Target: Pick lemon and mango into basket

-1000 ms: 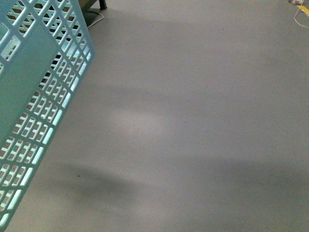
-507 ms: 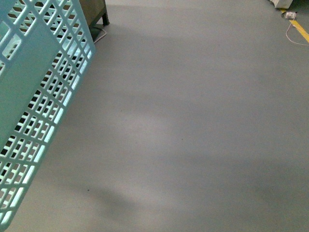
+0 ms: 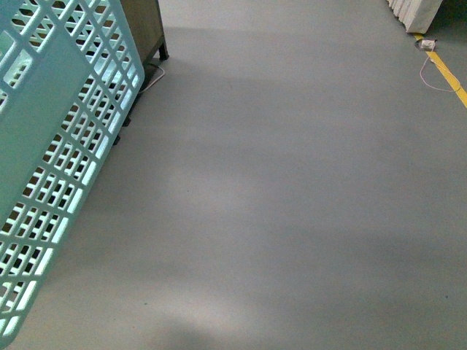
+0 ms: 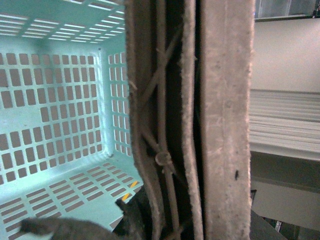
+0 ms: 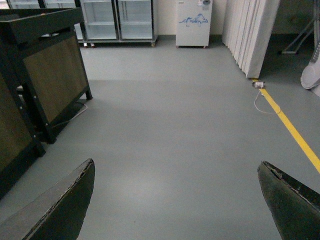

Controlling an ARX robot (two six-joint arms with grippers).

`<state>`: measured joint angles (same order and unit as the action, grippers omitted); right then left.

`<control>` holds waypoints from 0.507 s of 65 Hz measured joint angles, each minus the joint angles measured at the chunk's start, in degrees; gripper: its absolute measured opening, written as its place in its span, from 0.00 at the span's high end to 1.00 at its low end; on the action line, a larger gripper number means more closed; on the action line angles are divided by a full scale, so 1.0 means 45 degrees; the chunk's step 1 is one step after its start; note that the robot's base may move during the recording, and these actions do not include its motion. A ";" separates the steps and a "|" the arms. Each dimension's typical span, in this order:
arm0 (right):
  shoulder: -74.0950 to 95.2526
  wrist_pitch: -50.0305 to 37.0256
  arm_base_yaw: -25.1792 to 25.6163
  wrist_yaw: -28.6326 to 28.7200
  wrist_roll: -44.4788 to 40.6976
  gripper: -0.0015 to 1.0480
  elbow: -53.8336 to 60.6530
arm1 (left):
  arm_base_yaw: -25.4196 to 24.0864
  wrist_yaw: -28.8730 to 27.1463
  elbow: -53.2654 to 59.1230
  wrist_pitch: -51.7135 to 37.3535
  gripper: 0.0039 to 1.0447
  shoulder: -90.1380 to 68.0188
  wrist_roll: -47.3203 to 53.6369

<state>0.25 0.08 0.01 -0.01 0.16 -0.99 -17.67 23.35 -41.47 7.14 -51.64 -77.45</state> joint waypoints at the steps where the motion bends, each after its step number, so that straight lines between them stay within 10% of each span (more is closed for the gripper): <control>1: 0.0000 0.0000 0.0000 0.0000 -0.0005 0.08 0.0000 | 0.0000 0.0005 0.0000 0.0000 0.86 0.0000 -0.0005; 33: 0.0000 0.0000 0.0000 0.0000 0.0000 0.08 0.0000 | 0.0000 0.0015 -0.0010 0.0000 0.86 0.0000 0.0000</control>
<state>0.25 0.08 0.01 -0.01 0.16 -0.99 -17.67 23.42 -41.52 7.14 -51.64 -77.45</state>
